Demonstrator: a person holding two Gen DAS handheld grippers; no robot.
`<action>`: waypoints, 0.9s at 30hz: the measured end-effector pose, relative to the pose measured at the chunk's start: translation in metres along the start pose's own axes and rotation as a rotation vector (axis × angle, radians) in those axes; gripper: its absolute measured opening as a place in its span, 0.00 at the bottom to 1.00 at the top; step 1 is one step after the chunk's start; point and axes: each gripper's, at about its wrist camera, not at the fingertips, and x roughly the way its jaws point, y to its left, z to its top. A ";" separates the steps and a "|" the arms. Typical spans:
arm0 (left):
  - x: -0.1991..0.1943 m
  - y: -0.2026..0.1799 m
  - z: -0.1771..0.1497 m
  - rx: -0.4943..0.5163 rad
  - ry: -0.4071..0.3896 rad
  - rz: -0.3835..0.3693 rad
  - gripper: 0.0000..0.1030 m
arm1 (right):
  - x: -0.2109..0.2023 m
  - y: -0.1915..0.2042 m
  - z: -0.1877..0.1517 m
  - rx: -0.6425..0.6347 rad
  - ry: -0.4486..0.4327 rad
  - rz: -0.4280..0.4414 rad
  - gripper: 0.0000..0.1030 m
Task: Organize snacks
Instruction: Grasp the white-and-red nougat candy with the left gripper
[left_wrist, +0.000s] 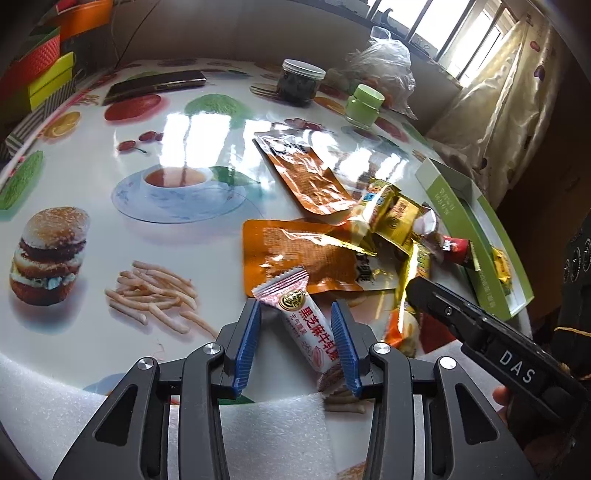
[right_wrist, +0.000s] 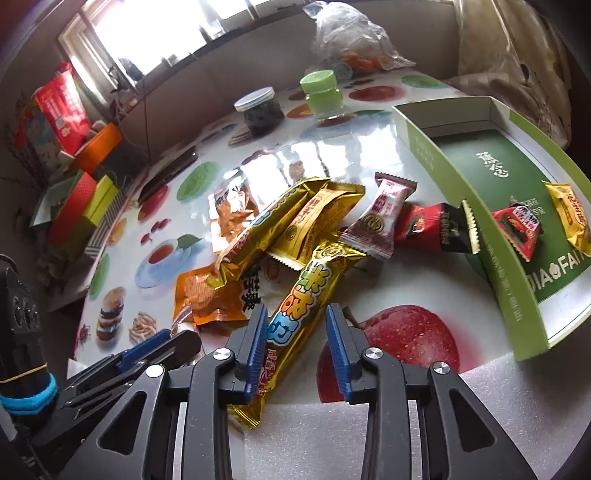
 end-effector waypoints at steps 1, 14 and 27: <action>0.000 0.002 0.000 -0.002 -0.003 0.009 0.40 | 0.002 0.003 0.000 -0.012 0.007 -0.005 0.32; 0.003 -0.001 0.002 0.004 -0.002 0.020 0.40 | 0.004 0.010 0.001 -0.051 0.004 -0.055 0.25; -0.002 0.000 0.004 -0.005 -0.015 -0.004 0.18 | -0.012 0.001 0.004 -0.032 -0.052 -0.025 0.21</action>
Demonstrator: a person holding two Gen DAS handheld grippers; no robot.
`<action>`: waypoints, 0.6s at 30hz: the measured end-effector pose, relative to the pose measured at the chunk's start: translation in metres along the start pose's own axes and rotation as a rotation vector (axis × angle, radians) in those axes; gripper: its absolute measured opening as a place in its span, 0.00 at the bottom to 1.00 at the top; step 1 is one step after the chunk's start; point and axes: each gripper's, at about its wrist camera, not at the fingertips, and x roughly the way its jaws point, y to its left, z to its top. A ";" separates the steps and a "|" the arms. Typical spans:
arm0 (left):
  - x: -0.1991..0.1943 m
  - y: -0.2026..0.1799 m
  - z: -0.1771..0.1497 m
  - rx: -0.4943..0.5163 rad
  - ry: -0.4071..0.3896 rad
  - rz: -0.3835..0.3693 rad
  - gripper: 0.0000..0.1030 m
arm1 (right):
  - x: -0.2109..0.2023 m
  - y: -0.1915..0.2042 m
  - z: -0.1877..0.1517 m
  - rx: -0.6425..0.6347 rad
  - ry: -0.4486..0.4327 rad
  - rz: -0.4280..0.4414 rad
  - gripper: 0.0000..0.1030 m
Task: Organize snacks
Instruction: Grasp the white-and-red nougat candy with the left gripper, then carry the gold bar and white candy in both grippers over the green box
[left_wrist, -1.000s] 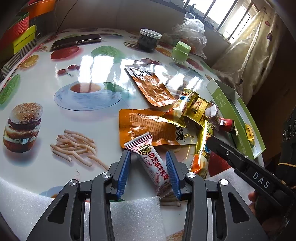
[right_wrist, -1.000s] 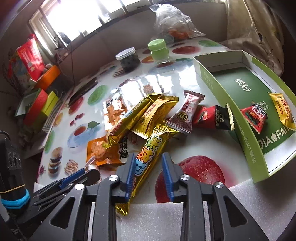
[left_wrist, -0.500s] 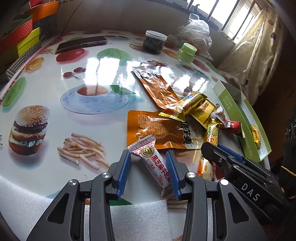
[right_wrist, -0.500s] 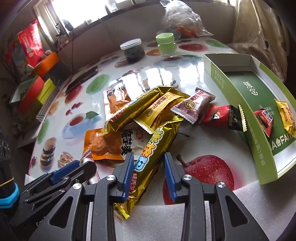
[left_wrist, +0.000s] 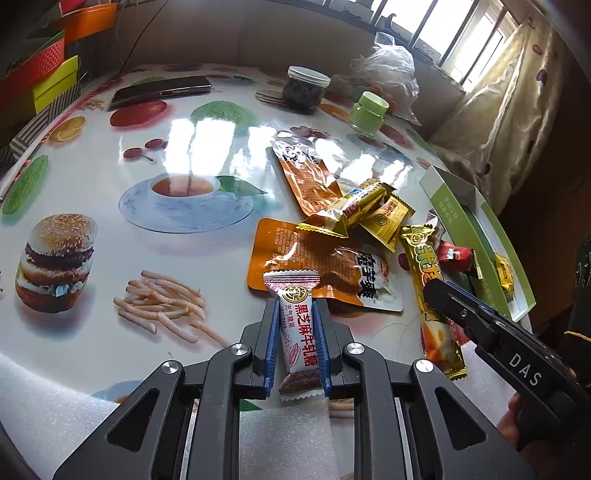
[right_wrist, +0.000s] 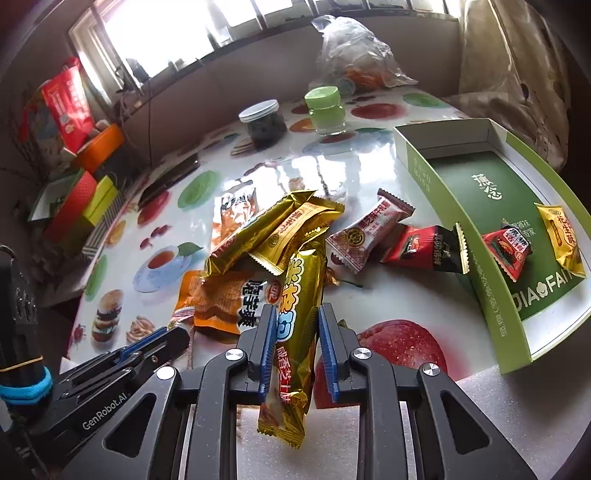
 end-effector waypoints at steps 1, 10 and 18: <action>-0.001 -0.001 0.000 0.002 0.000 -0.002 0.18 | -0.001 -0.001 0.000 0.001 -0.004 0.001 0.21; -0.011 -0.012 0.005 0.028 -0.020 -0.004 0.19 | -0.018 -0.005 0.001 -0.010 -0.035 0.019 0.21; -0.022 -0.030 0.015 0.062 -0.040 -0.031 0.19 | -0.035 -0.011 0.005 -0.014 -0.072 0.027 0.21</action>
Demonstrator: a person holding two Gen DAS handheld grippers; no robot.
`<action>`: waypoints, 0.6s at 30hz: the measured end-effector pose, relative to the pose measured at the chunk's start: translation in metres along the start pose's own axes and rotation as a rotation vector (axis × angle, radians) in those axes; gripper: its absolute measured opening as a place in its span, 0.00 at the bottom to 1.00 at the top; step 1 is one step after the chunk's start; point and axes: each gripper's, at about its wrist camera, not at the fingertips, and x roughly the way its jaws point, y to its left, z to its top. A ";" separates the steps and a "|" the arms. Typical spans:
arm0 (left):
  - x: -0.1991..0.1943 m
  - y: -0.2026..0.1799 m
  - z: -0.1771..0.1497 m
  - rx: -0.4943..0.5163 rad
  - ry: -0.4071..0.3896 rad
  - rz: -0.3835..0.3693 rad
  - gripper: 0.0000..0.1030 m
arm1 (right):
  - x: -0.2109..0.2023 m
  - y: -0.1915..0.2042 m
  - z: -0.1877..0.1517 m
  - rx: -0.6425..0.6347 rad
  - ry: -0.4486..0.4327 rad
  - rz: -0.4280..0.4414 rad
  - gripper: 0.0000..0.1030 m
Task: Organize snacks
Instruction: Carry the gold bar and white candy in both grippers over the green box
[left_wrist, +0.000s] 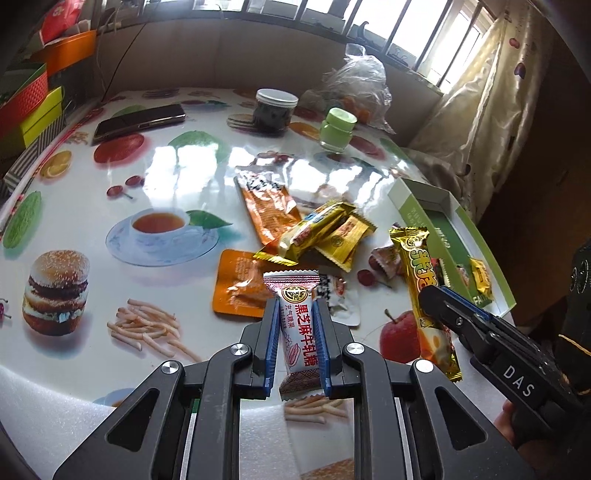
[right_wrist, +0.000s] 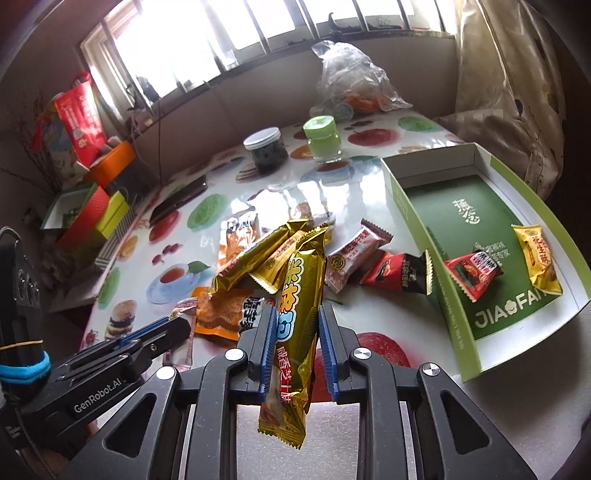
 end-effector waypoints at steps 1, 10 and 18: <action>-0.001 -0.003 0.002 0.005 -0.003 -0.004 0.19 | -0.003 -0.001 0.001 0.002 -0.006 -0.001 0.21; -0.001 -0.032 0.023 0.050 -0.017 -0.066 0.19 | -0.021 -0.021 0.011 0.037 -0.040 -0.008 0.21; 0.008 -0.062 0.035 0.091 -0.010 -0.123 0.19 | -0.034 -0.038 0.018 0.056 -0.059 -0.030 0.21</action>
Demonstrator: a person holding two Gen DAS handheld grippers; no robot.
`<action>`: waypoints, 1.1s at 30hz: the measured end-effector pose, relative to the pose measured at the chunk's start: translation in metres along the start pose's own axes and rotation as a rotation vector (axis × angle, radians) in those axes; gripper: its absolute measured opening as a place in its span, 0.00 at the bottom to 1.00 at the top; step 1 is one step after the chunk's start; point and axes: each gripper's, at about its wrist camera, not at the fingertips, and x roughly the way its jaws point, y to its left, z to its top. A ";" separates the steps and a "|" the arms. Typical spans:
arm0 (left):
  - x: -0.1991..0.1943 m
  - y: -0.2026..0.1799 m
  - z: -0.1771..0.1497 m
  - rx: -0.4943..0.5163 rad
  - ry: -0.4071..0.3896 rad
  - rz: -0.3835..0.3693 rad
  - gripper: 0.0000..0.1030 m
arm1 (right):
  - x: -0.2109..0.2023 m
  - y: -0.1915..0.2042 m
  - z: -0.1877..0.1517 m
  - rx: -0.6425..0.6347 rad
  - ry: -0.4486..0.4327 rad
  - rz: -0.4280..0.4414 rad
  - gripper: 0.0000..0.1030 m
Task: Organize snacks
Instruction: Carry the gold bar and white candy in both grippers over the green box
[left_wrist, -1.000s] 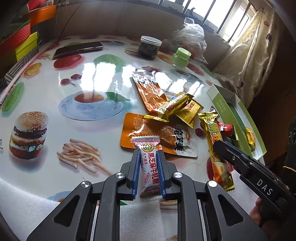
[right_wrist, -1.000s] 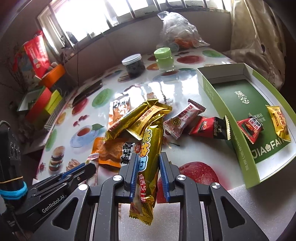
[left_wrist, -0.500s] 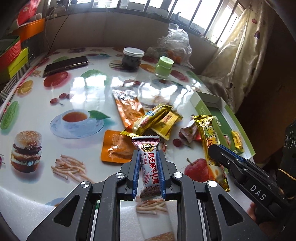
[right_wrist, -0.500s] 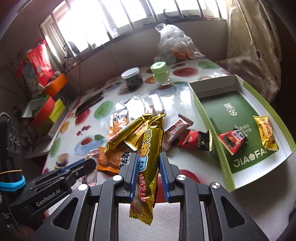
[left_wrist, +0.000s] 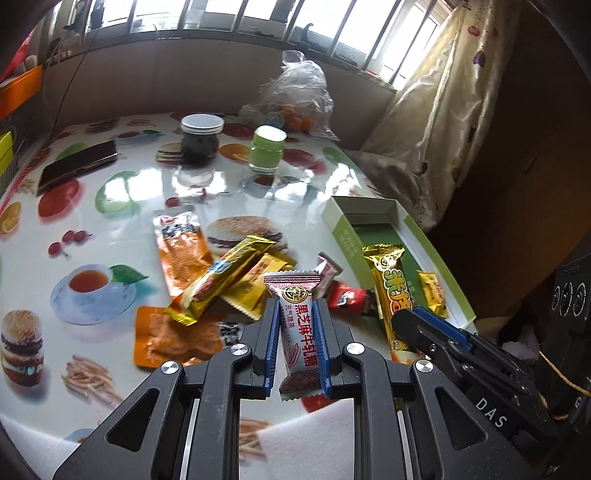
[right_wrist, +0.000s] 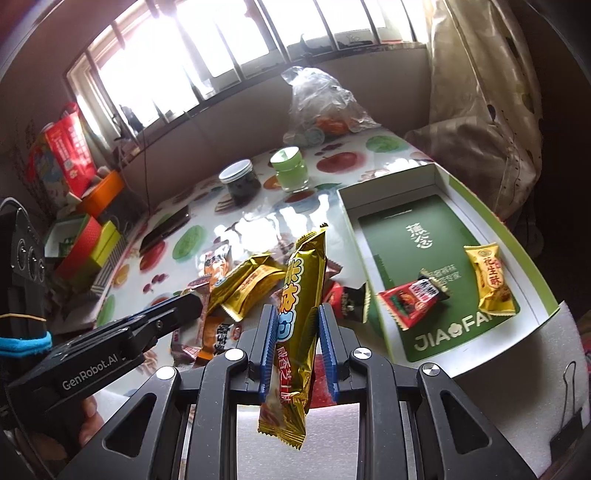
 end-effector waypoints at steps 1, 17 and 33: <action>0.002 -0.003 0.001 0.004 0.002 -0.010 0.19 | -0.002 -0.002 0.001 0.001 -0.005 -0.003 0.21; 0.039 -0.049 0.023 0.059 0.058 -0.141 0.19 | -0.014 -0.045 0.015 0.027 -0.032 -0.090 0.21; 0.087 -0.091 0.037 0.097 0.134 -0.222 0.19 | 0.002 -0.095 0.028 0.045 0.008 -0.158 0.21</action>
